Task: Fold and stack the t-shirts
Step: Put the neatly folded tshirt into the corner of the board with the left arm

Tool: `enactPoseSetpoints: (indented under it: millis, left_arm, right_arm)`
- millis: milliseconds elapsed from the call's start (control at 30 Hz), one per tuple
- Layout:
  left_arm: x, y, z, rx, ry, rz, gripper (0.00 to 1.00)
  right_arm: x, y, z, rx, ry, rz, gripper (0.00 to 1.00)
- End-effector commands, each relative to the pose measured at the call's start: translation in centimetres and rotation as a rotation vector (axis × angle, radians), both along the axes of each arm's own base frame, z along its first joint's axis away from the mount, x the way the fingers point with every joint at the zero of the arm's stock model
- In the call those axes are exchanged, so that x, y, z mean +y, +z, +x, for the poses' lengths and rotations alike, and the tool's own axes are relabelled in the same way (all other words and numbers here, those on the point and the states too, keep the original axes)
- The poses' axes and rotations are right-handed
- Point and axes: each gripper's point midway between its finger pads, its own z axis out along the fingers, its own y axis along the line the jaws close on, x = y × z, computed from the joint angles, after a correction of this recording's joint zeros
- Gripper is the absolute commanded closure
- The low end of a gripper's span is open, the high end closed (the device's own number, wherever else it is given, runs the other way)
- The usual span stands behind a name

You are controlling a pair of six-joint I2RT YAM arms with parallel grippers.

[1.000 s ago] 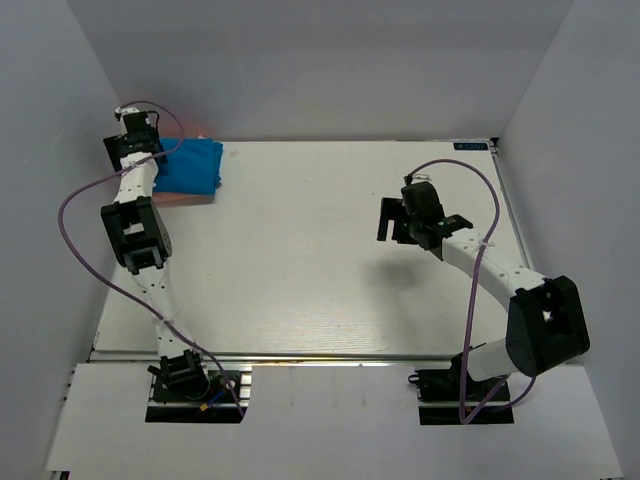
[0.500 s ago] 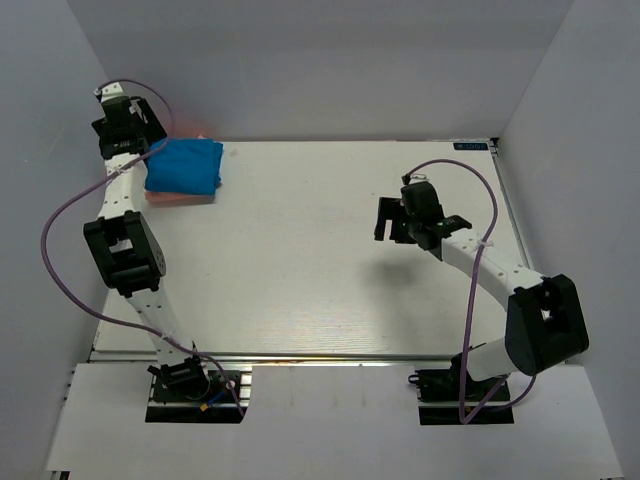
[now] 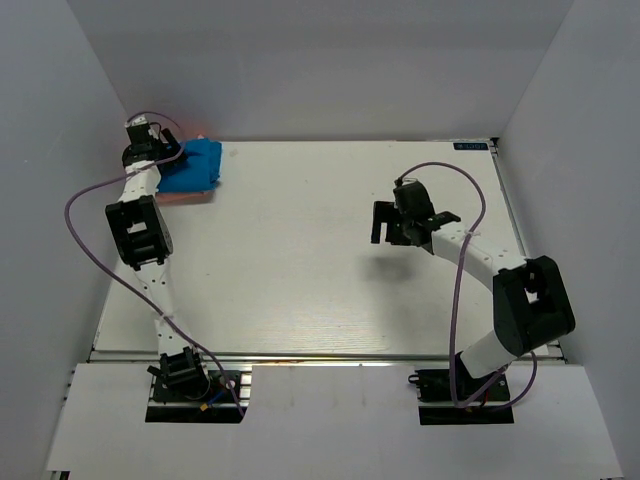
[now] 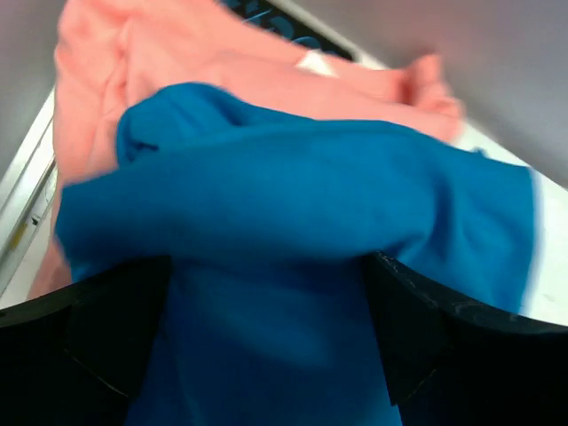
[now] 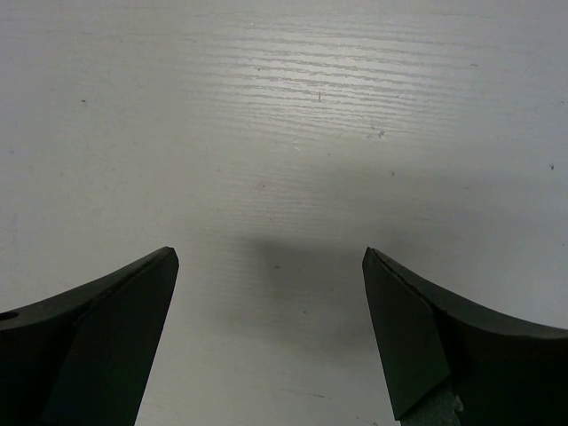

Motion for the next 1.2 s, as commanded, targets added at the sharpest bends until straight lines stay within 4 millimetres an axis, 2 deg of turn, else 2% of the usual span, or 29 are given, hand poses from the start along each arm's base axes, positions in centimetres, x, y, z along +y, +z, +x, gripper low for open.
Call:
enactPoseSetpoints:
  millis: [0, 67, 100, 133, 167, 200, 267, 300, 467, 500, 567, 600, 633, 767, 833, 900, 933, 967, 1000, 1033, 1067, 1100, 1133, 1167]
  left_arm:
    - [3.4, 2.4, 0.2, -0.056, 0.150, -0.056, 0.00]
    - [5.0, 0.8, -0.6, -0.021, 0.203, -0.082, 0.00]
    - [5.9, -0.7, -1.3, 0.005, 0.247, -0.107, 0.00]
    - [6.2, -1.1, -1.6, 0.012, 0.246, -0.117, 0.00]
    - [6.3, -2.4, -2.0, 0.035, 0.243, -0.133, 0.00]
    - [6.8, -2.8, -2.4, 0.042, 0.244, -0.144, 0.00]
    - [6.2, -3.2, -2.8, 0.048, 0.225, -0.161, 0.00]
    - [6.8, -2.7, -2.8, 0.027, 0.240, -0.165, 0.00]
    - [6.2, -0.7, -2.3, -0.006, 0.219, -0.193, 0.00]
    - [6.0, -0.9, -2.5, 0.005, 0.211, -0.203, 0.00]
    - [6.1, 1.6, -2.2, -0.036, 0.207, -0.191, 0.00]
    - [6.0, 3.5, -2.3, -0.062, 0.204, -0.183, 0.00]
    - [6.0, 4.4, -2.4, -0.080, 0.202, -0.178, 0.00]
    - [3.9, 5.6, -2.3, -0.131, 0.143, -0.269, 0.00]
    - [3.5, 5.0, -2.4, -0.119, 0.129, -0.284, 0.00]
    - [3.1, 6.2, -2.5, -0.150, 0.114, -0.292, 0.00]
    - [2.8, 5.1, -3.2, -0.135, 0.117, -0.298, 0.00]
    - [2.9, 5.9, -3.1, -0.171, 0.099, -0.266, 0.00]
    - [2.0, 8.9, -3.3, -0.227, 0.075, -0.230, 0.00]
    - [1.9, 7.6, -4.7, -0.204, 0.094, -0.218, 0.00]
    - [1.8, 9.5, -4.6, -0.274, 0.082, -0.157, 0.00]
    - [1.7, 10.5, -5.3, -0.309, 0.086, -0.141, 0.00]
    - [1.2, 11.4, -7.1, -0.324, 0.092, -0.131, 0.00]
    - [1.4, 12.0, -7.8, -0.340, 0.111, -0.116, 0.00]
  right_arm:
    - [0.9, 1.1, 1.5, -0.033, 0.021, 0.020, 0.10]
    - [0.9, 0.7, 1.6, -0.018, 0.016, 0.012, 0.10]
    - [0.9, 0.7, 1.6, -0.016, 0.015, 0.016, 0.10]
    - [1.1, 0.6, 1.6, -0.013, 0.023, 0.015, 0.10]
    - [1.2, 0.5, 1.6, -0.008, 0.024, 0.018, 0.10]
    - [1.2, 0.5, 1.6, -0.005, 0.023, 0.018, 0.10]
    - [1.4, 0.6, 1.7, -0.008, 0.026, 0.023, 0.10]
    - [1.3, 0.5, 1.7, -0.004, 0.028, 0.019, 0.10]
    - [1.5, 0.5, 1.6, -0.001, 0.033, 0.027, 0.10]
    - [1.5, 0.9, 1.6, -0.006, 0.034, 0.035, 0.10]
    - [1.6, 1.3, 1.5, -0.019, 0.040, 0.038, 0.10]
    - [1.7, 1.6, 1.5, -0.027, 0.043, 0.043, 0.10]
    - [1.6, 1.6, 1.4, -0.027, 0.044, 0.042, 0.10]
    - [1.8, 3.1, 1.3, -0.061, 0.059, 0.064, 0.10]
    - [1.9, 3.8, 1.1, -0.085, 0.067, 0.074, 0.10]
    - [1.8, 4.1, 1.0, -0.100, 0.072, 0.081, 0.10]
    - [2.1, 4.6, 0.6, -0.113, 0.091, 0.101, 0.10]
    - [2.0, 4.5, 0.4, -0.119, 0.097, 0.106, 0.10]
    - [2.1, 4.8, 0.3, -0.130, 0.105, 0.114, 0.10]
    - [2.5, 4.5, 0.0, -0.134, 0.123, 0.129, 0.10]
    - [2.5, 4.7, -0.1, -0.136, 0.125, 0.136, 0.10]
    - [2.4, 4.7, -0.2, -0.138, 0.127, 0.132, 0.10]
    - [2.4, 4.4, -0.4, -0.132, 0.127, 0.132, 0.10]
    - [2.8, 4.4, -0.8, -0.123, 0.152, 0.150, 0.10]
